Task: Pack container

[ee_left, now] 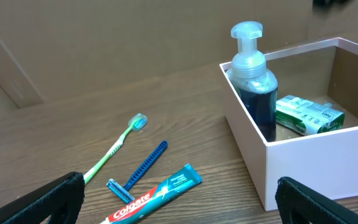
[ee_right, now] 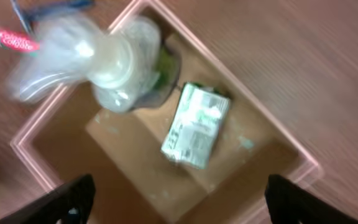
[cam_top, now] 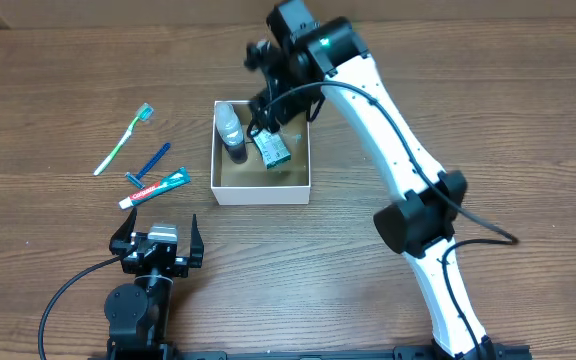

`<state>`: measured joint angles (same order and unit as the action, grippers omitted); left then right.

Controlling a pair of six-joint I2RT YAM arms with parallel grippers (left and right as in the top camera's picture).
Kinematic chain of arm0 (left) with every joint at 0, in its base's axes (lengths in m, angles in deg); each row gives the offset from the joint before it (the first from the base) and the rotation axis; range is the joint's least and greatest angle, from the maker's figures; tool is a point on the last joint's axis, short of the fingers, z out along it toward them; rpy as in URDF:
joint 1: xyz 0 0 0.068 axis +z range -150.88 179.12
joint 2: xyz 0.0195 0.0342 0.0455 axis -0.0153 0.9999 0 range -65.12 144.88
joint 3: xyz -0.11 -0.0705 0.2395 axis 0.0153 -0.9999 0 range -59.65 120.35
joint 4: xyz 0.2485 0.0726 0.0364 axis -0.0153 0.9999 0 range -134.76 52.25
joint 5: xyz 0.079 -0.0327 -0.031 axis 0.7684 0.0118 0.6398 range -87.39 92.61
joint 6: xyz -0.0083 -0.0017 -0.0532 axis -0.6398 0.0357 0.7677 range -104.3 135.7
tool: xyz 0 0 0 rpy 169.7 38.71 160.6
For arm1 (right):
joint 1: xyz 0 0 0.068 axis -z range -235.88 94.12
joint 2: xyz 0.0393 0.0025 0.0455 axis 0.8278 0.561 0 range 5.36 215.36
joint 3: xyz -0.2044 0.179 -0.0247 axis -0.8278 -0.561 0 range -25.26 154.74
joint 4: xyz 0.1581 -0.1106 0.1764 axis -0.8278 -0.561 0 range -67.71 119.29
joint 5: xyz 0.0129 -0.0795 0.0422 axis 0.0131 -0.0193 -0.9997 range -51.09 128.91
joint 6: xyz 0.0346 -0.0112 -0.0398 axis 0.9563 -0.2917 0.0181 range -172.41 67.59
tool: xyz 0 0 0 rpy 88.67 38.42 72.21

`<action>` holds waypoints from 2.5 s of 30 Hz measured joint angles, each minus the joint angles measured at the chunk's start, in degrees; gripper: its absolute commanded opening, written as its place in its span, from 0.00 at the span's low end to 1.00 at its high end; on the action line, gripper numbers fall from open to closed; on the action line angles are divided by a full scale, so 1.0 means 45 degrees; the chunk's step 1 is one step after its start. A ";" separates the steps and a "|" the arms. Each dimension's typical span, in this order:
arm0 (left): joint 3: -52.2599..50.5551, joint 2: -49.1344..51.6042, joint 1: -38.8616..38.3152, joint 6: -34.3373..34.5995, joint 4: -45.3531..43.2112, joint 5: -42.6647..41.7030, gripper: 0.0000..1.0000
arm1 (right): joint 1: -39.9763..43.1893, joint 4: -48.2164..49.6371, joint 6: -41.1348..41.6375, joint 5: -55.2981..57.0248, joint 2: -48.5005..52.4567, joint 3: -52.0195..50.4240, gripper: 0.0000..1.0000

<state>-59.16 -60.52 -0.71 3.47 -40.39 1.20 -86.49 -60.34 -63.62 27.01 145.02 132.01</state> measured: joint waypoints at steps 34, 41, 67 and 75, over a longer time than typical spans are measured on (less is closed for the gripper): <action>0.2050 0.0029 0.0000 0.2108 0.1797 -0.3055 1.00 | 0.8908 -0.1676 0.4983 0.1938 -0.2569 -0.2215 1.00; 0.7703 0.2438 0.0000 0.2399 0.5911 -0.3915 1.00 | 0.8937 -0.1671 0.4809 0.1938 -0.2569 -0.2220 1.00; 1.7641 1.2492 0.0102 0.3444 1.2939 -0.0457 1.00 | 0.8937 -0.1666 0.4765 0.1933 -0.2569 -0.2234 1.00; 1.7646 1.6393 0.2268 0.5115 1.2575 0.0248 1.00 | 0.8937 -0.1666 0.4760 0.1938 -0.2569 -0.2234 1.00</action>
<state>20.25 13.25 9.49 26.49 16.19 2.31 -46.27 -67.84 -42.20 35.73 133.45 121.96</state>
